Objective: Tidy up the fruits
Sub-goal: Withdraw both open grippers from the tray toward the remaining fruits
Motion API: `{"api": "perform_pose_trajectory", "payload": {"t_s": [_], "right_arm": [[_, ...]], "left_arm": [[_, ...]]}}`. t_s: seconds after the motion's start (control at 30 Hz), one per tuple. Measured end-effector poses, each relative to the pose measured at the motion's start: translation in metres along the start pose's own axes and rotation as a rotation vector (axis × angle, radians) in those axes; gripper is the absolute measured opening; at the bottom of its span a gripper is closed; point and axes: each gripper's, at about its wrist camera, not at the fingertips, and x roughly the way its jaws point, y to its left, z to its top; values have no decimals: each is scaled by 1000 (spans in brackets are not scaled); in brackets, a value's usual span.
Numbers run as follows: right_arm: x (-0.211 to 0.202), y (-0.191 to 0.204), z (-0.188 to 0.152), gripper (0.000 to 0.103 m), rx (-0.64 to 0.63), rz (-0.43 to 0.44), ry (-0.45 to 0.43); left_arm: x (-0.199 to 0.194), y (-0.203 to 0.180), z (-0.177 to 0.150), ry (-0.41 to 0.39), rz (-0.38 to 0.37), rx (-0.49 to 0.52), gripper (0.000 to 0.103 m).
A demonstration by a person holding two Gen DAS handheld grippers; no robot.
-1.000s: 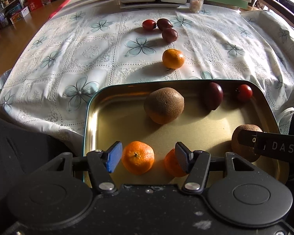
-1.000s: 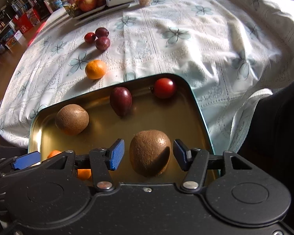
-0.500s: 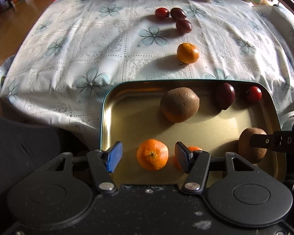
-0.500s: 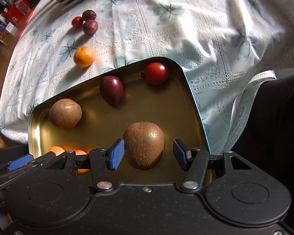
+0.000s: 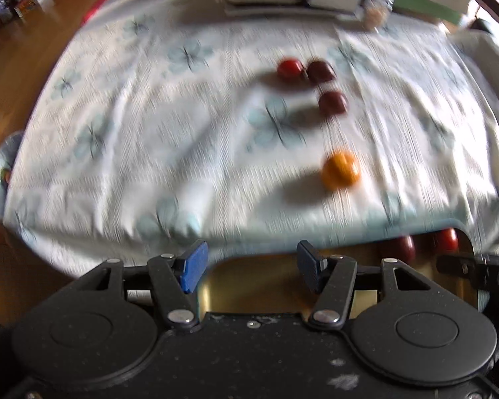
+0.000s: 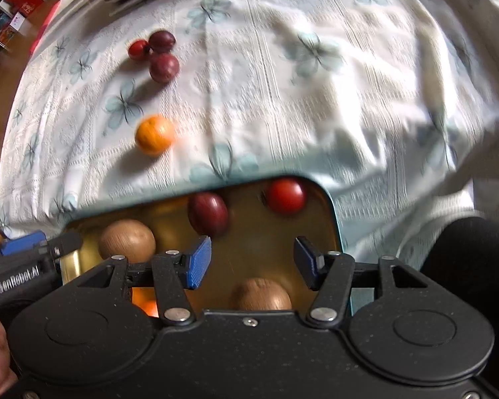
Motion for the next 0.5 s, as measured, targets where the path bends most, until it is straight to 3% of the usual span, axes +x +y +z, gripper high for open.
{"api": "perform_pose_trajectory", "payload": {"t_s": [0.3,0.5], "right_arm": [[5,27,36,62,-10,3,-59],[25,50,55,62,-22,4,-38]], "left_arm": [[33,11,66,-26,75,-57,60],[60,18,84,-9,86,-62,60]]}}
